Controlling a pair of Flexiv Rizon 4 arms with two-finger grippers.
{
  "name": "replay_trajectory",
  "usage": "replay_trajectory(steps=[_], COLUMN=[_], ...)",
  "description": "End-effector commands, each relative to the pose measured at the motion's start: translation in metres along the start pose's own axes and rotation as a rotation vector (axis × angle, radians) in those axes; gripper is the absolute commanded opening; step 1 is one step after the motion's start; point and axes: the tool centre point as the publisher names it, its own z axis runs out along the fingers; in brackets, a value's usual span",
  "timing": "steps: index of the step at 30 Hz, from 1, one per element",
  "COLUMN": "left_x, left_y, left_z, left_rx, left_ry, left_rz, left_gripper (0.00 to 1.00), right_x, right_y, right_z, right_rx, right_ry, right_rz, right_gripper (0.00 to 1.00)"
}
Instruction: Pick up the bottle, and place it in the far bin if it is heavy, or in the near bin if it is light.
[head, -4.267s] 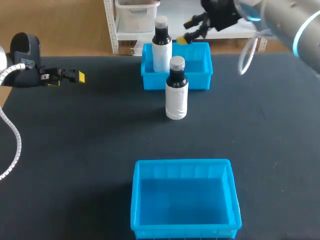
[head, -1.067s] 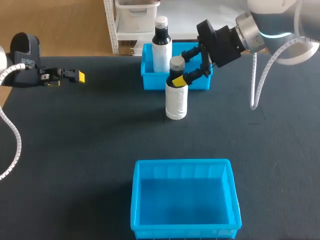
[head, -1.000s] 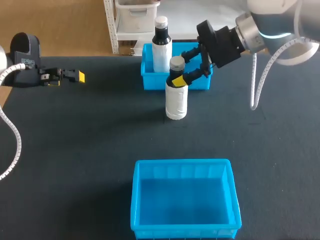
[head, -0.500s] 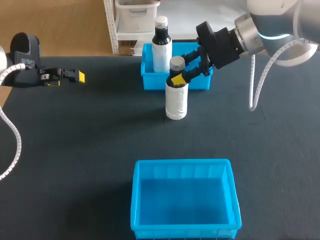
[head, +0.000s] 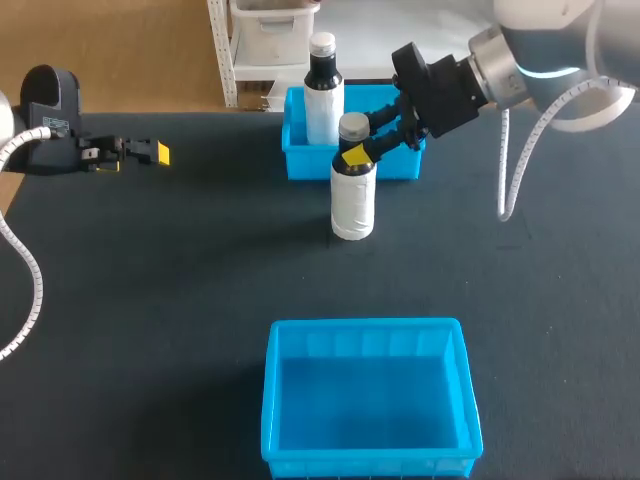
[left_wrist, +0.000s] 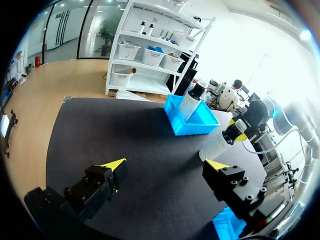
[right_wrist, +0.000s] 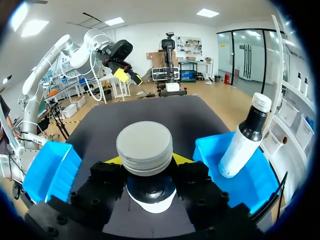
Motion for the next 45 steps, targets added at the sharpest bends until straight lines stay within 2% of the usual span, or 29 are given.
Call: replay_trajectory(steps=[1,3,7,8,15,29,45], left_x=[0.000,0.000,0.000,0.000,0.000,0.000,0.000], left_y=[0.000,0.000,0.000,0.000,0.000,0.000,0.000], left_z=[0.000,0.000,0.000,0.000,0.000,0.000,0.000], left_rx=[0.000,0.000,0.000,0.000,0.000,0.000,0.000], left_ry=[0.000,0.000,0.000,0.000,0.000,0.000,0.000], left_rz=[0.000,0.000,0.000,0.000,0.000,0.000,0.000], left_gripper=[1.00,1.00,1.00,1.00,1.00,1.00,1.00], right_x=[0.001,0.001,0.001,0.001,-0.002,-0.014,-0.002], right_y=[0.001,0.002,0.003,0.003,0.004,0.009,0.024], right_z=[0.001,0.000,0.000,0.000,-0.005,-0.038,-0.090], right_rx=[-0.001,-0.001,0.001,0.002,0.013,0.075,0.178], right_ry=[0.001,0.000,-0.001,-0.001,-0.003,0.005,0.011], right_rz=[0.002,0.002,0.001,0.001,-0.005,-0.020,0.017], right_gripper=[0.40,0.33,0.09,0.00,0.00,0.00,0.00])
